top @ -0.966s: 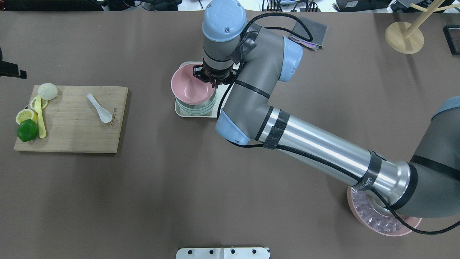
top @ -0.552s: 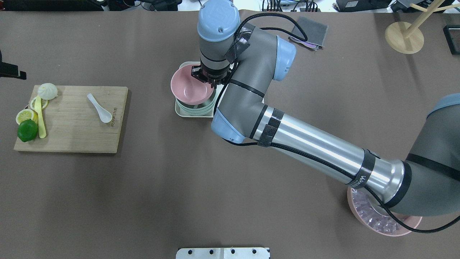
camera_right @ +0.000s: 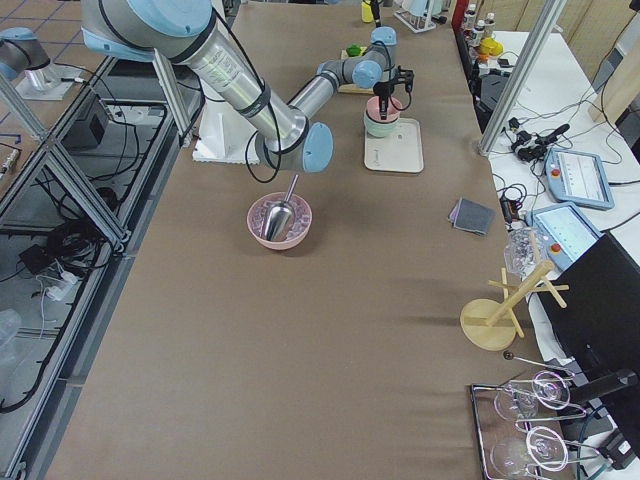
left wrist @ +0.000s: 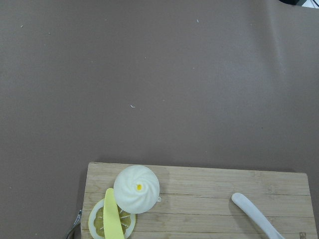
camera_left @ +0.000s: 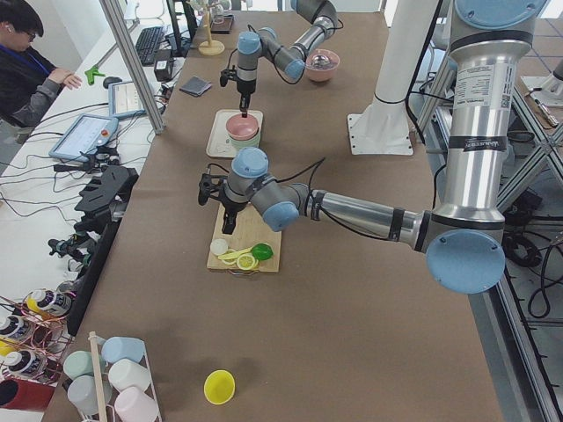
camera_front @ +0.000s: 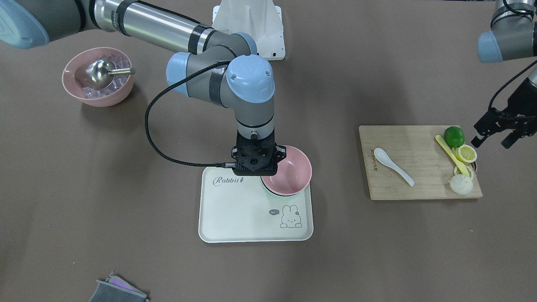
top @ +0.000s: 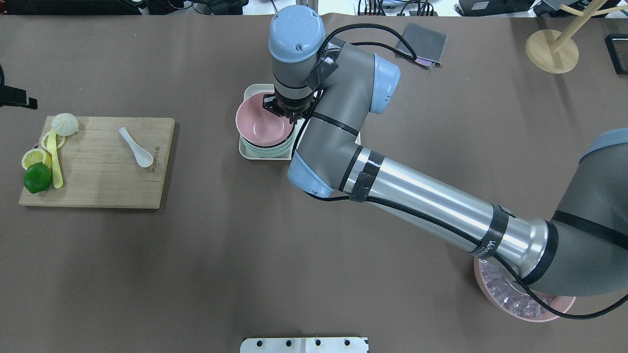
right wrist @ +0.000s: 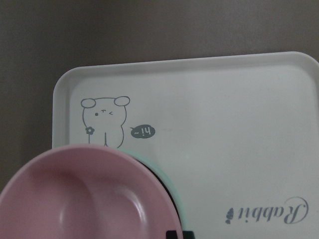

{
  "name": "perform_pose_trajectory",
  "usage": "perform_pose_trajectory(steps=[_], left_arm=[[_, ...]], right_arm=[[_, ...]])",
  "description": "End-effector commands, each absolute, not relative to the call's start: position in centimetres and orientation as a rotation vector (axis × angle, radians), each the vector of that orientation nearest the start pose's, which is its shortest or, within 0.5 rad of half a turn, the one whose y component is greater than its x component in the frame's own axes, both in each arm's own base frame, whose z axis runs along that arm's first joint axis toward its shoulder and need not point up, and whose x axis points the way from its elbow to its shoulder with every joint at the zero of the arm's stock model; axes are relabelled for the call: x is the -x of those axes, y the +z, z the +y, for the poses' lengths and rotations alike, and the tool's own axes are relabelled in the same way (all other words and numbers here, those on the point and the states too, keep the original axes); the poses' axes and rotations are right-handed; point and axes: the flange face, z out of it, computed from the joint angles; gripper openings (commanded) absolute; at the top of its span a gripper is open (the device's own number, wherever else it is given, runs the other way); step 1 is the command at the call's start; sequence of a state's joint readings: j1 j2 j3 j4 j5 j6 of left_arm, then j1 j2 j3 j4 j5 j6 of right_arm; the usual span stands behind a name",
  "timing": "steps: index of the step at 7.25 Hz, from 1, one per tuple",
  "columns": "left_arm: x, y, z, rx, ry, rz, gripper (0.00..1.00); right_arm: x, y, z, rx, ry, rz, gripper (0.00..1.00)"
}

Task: Stack pink bowl on green and place spoon
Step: 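Lower the pink bowl into the green bowl and open the right gripper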

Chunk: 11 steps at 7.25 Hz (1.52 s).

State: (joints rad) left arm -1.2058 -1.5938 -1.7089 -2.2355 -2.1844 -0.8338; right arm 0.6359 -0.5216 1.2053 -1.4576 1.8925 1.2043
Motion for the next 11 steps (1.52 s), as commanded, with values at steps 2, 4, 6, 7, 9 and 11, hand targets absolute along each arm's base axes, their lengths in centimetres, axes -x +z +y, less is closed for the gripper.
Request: perform_pose_trajectory(steps=[2, 4, 6, 7, 9, 11], left_arm=[[-11.6, 50.5, -51.7, -0.335, -0.177, 0.928, 0.98], [-11.7, 50.6, -51.7, -0.334, -0.175, 0.928, 0.98], [-11.8, 50.5, -51.6, -0.334, -0.174, 0.928, 0.98], [-11.7, 50.6, -51.7, -0.332, -0.177, 0.928, 0.98], [-11.7, 50.8, -51.6, -0.318, -0.198, 0.928, 0.98], [-13.0, 50.3, -51.4, -0.243, -0.323, 0.955, 0.98]], right_arm=[[60.1, 12.3, -55.4, -0.115, 0.114, -0.832, 0.0], [60.2, 12.7, -55.5, -0.125, 0.12, -0.822, 0.0], [60.1, 12.7, -55.8, -0.167, 0.126, -0.846, 0.2], [60.2, 12.7, -55.9, -0.168, 0.134, -0.853, 0.64], [59.2, 12.2, -56.5, -0.171, 0.161, -0.866, 1.0], [53.6, 17.6, -59.3, -0.178, 0.184, -0.835, 1.0]])
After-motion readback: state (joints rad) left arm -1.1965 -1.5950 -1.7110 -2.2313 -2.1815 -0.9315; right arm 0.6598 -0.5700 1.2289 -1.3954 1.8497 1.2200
